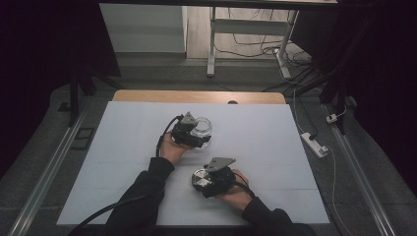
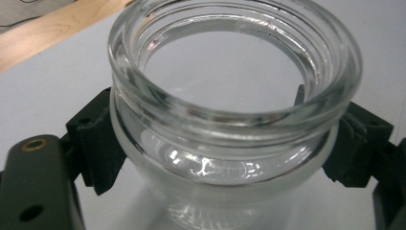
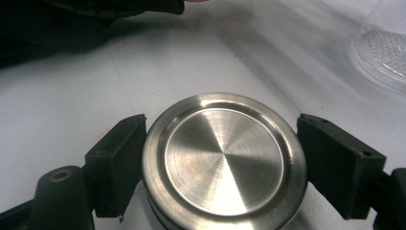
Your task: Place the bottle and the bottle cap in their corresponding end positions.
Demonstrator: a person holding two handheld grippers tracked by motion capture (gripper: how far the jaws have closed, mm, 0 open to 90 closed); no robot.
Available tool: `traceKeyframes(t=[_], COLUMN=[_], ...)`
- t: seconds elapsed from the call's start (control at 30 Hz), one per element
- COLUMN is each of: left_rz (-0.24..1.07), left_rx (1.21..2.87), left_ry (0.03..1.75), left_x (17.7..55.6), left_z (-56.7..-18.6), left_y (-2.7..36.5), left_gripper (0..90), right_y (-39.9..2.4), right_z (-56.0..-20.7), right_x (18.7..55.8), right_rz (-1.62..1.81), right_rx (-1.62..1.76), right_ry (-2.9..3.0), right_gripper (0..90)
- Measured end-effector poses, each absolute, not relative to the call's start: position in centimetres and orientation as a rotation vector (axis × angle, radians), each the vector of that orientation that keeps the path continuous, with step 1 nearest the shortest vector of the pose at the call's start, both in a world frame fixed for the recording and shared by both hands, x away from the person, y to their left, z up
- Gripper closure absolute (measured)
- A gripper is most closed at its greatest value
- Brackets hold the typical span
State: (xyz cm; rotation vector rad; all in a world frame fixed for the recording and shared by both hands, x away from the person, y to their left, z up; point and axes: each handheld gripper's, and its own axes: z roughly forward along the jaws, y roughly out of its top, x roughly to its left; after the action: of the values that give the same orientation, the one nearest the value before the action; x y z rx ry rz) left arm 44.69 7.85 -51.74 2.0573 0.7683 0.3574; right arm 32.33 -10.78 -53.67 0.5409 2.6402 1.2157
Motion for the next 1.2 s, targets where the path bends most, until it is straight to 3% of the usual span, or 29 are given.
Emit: traceKeyframes(t=[0.67,1.2], left_rz=[0.369,0.350], left_rx=[2.077,2.137], left_ry=[0.779,0.793], left_x=[44.5,43.8], left_z=[-51.6,-51.1], left_y=[7.8,8.6], left_gripper=[14.7,2.5], right_y=[-10.2,-10.5], right_z=[-53.6,-52.4], right_x=[32.2,32.1], right_rz=[1.164,1.225], right_rx=[0.556,0.602], right_ry=[2.641,2.633], right_gripper=[18.6,13.5])
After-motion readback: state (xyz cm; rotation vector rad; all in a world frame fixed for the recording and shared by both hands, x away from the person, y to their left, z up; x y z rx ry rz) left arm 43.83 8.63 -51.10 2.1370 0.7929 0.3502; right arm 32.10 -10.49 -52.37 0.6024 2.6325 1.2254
